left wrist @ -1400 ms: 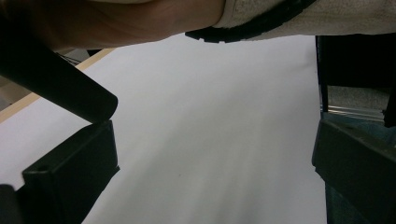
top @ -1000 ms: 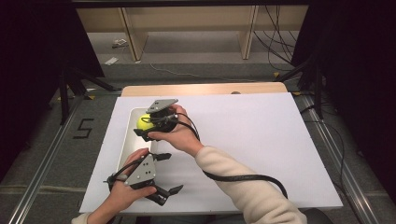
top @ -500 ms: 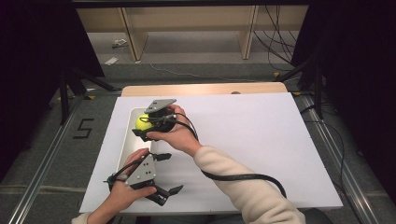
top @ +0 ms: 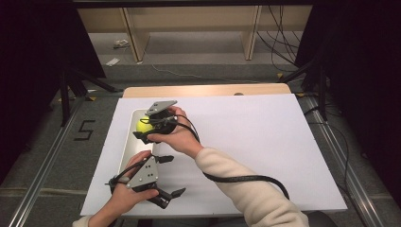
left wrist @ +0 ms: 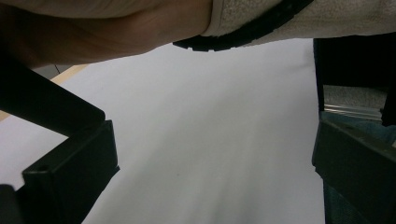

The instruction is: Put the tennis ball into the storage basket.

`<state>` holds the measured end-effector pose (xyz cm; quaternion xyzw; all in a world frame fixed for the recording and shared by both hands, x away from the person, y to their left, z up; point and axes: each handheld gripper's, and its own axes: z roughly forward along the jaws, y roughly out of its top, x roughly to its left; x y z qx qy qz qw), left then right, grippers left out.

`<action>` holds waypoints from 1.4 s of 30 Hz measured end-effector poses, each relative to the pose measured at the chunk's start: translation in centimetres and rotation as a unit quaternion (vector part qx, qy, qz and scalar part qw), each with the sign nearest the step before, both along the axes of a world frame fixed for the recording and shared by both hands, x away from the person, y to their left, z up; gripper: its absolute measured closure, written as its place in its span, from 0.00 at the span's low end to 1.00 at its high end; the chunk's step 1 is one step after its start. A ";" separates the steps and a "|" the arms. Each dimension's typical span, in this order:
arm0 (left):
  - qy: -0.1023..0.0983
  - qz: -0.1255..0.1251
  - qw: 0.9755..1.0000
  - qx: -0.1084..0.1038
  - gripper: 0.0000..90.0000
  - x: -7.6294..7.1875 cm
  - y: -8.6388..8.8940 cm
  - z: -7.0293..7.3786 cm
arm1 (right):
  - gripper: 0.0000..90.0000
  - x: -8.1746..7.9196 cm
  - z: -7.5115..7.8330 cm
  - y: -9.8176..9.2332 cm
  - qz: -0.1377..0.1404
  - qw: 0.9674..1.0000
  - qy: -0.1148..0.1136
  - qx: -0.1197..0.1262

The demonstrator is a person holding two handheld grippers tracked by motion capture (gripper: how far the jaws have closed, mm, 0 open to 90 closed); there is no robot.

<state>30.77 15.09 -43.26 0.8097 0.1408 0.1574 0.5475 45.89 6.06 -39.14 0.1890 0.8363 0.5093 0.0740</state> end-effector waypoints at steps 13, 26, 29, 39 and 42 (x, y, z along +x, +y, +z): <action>0.001 -0.001 1.000 0.000 0.00 0.0 0.0 0.0 | 0.29 0.0 -0.3 0.5 0.005 1.000 0.005 -0.003; 0.001 0.000 1.000 0.000 0.00 0.0 0.0 0.0 | 0.29 0.1 -0.5 0.8 0.009 1.000 0.005 -0.005; 0.001 0.000 1.000 0.001 0.00 0.0 0.0 0.0 | 0.29 0.1 -0.5 0.9 0.011 1.000 0.006 -0.007; 0.001 -0.002 1.000 0.002 0.00 0.0 0.0 0.0 | 0.29 0.2 -0.6 1.2 0.014 1.000 0.005 -0.009; 0.001 -0.002 1.000 0.002 0.00 0.0 0.0 0.0 | 0.29 0.2 -0.7 1.2 0.016 1.000 0.007 -0.012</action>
